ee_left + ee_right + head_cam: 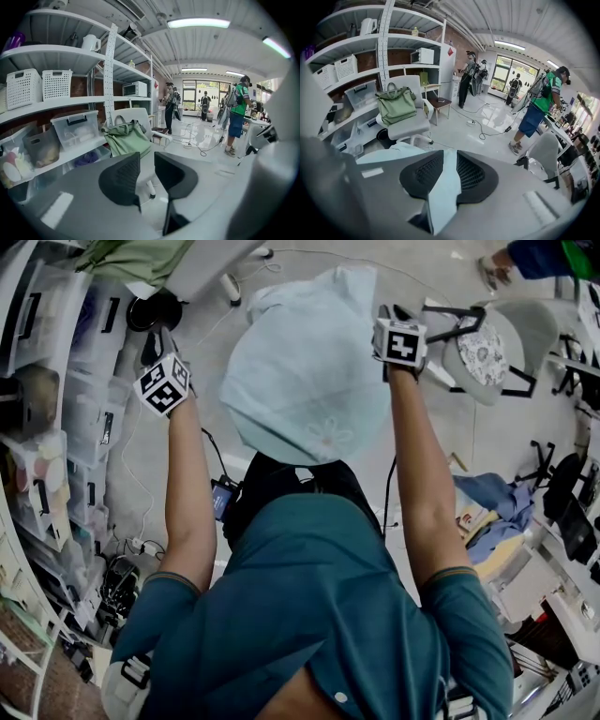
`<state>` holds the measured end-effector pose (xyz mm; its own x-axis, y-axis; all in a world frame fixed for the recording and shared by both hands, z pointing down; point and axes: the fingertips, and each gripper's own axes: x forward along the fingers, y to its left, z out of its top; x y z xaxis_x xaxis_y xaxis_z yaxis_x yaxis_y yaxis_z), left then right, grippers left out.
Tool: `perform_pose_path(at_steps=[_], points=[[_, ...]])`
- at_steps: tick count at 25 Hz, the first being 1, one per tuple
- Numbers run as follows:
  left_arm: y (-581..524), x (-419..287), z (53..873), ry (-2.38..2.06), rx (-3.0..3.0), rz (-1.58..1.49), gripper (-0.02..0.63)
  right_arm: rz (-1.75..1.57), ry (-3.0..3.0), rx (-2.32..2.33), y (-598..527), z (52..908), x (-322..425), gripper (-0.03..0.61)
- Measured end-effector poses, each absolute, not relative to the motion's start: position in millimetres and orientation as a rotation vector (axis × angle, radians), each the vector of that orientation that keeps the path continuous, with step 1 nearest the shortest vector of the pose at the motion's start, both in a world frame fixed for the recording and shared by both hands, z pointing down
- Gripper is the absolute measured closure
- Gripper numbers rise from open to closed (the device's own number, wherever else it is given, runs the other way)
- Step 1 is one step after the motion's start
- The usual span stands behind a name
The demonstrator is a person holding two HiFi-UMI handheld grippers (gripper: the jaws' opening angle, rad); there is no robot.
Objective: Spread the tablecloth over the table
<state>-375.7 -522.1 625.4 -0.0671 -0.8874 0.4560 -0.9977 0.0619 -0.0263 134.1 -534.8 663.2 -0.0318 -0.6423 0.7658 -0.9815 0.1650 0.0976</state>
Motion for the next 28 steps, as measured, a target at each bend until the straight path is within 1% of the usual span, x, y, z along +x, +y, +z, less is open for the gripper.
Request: perform_pose_path(at_steps=[6, 12, 16, 17, 20, 22, 28], points=[[-512.5, -353.4, 569.1, -2.069, 1.997, 0.388, 0.552, 0.553, -1.822, 1.619, -523.1, 627.3, 139.3, 0.506], [-505.3, -325.0, 497.6, -2.064, 2.144, 0.225, 0.58, 0.461, -1.976, 1.664, -516.7, 558.8, 139.2, 0.509], [-496.3, -311.0, 447.1, -2.016, 2.271, 0.134, 0.588, 0.367, -2.127, 1.673, -507.7, 491.9, 116.9, 0.524], [-492.2, -308.2, 434.8, -2.005, 2.297, 0.112, 0.589, 0.34, -2.161, 1.664, -502.8, 477.2, 110.7, 0.542], [-478.9, -294.9, 397.6, -1.952, 2.393, 0.055, 0.598, 0.27, -2.235, 1.604, -485.9, 447.8, 97.3, 0.566], [-467.9, -283.7, 372.6, -1.907, 2.471, 0.027, 0.611, 0.23, -2.292, 1.573, -473.5, 425.6, 87.2, 0.568], [-425.3, -251.8, 295.7, -1.79, 2.69, -0.071, 0.614, 0.068, -2.47, 1.523, -430.2, 335.7, 62.6, 0.568]])
